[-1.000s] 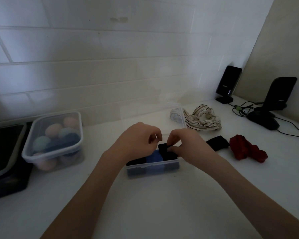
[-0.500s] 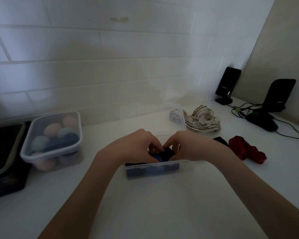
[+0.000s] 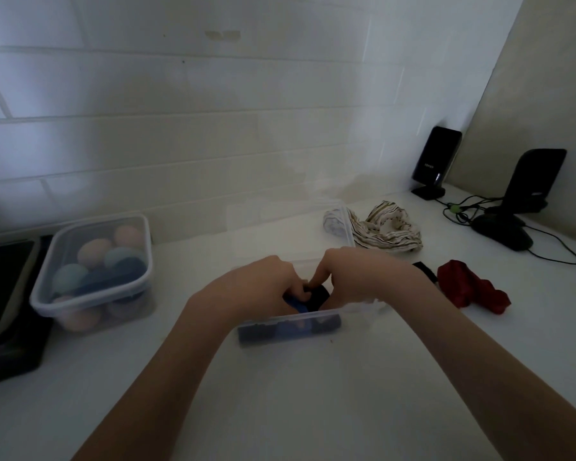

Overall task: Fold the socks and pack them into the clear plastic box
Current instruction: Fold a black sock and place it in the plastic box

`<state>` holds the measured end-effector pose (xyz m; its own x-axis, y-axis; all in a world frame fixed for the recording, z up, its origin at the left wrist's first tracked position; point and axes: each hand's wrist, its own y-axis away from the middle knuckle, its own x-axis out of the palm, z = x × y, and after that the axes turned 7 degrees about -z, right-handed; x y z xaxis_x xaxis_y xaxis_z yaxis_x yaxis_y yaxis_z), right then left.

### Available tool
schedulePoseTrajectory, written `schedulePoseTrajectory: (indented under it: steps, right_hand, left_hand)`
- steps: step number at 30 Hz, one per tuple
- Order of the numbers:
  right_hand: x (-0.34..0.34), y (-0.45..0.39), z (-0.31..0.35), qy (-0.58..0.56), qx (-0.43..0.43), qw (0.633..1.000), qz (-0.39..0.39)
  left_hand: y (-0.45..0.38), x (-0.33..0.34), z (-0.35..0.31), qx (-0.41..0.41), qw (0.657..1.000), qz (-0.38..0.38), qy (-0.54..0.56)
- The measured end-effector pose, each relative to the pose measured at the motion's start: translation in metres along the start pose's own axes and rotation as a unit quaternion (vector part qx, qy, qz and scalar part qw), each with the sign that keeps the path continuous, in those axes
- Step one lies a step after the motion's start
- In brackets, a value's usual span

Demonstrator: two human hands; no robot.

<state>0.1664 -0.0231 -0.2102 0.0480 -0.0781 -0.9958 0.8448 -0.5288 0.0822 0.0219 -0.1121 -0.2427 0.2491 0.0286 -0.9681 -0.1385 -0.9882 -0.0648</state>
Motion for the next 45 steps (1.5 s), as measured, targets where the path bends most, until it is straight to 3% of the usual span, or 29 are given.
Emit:
schedulePoseTrajectory:
  steps: [8, 13, 15, 17, 20, 22, 24, 27, 32, 35, 37, 39, 41, 45]
  right_hand:
    - [0.006, -0.006, 0.001, 0.007, -0.007, 1.0, 0.019]
    - [0.004, 0.0, -0.008, -0.137, -0.016, 0.99, -0.012]
    - [0.003, 0.007, -0.015, -0.234, 0.005, 0.968, -0.093]
    - [0.004, 0.015, -0.029, -0.309, 0.022, 0.923, -0.227]
    - [0.007, 0.03, -0.058, -0.306, 0.096, 0.88, -0.35]
    - [0.015, 0.039, -0.075, -0.256, 0.156, 0.903, -0.307]
    - [0.027, 0.046, -0.086, -0.216, 0.19, 0.936, -0.201]
    - [0.042, 0.05, -0.086, -0.199, 0.16, 0.96, -0.118]
    - [0.048, 0.045, -0.082, -0.191, 0.154, 0.96, -0.138]
    - [0.04, 0.047, -0.072, -0.202, 0.152, 0.92, -0.301]
    - [0.026, 0.05, -0.058, -0.299, 0.089, 0.881, -0.356]
    - [0.012, 0.053, -0.042, -0.359, 0.011, 0.89, -0.28]
    - [0.009, 0.05, -0.027, -0.316, -0.034, 0.928, -0.193]
    - [0.018, 0.033, -0.014, -0.237, -0.047, 0.95, -0.196]
  left_hand:
    - [-0.002, -0.004, -0.002, -0.017, 0.999, 0.018, 0.025]
    - [0.003, -0.006, 0.0, -0.012, 0.998, -0.008, 0.058]
    - [0.005, -0.011, 0.004, -0.028, 0.995, -0.028, 0.095]
    - [0.007, -0.014, 0.008, -0.048, 0.985, -0.065, 0.152]
    - [0.01, -0.018, 0.012, -0.055, 0.964, -0.14, 0.217]
    - [0.011, -0.02, 0.011, -0.062, 0.949, -0.176, 0.255]
    - [0.011, -0.02, 0.01, -0.062, 0.942, -0.199, 0.264]
    - [0.011, -0.02, 0.007, -0.058, 0.941, -0.196, 0.269]
    - [0.011, -0.018, 0.005, -0.059, 0.944, -0.173, 0.274]
    - [0.012, -0.018, 0.004, -0.066, 0.943, -0.169, 0.28]
    - [0.012, -0.018, 0.004, -0.071, 0.941, -0.171, 0.284]
    - [0.011, -0.017, 0.003, -0.068, 0.941, -0.169, 0.285]
    - [0.011, -0.017, 0.001, -0.063, 0.942, -0.165, 0.287]
    - [0.011, -0.015, 0.0, -0.065, 0.94, -0.157, 0.295]
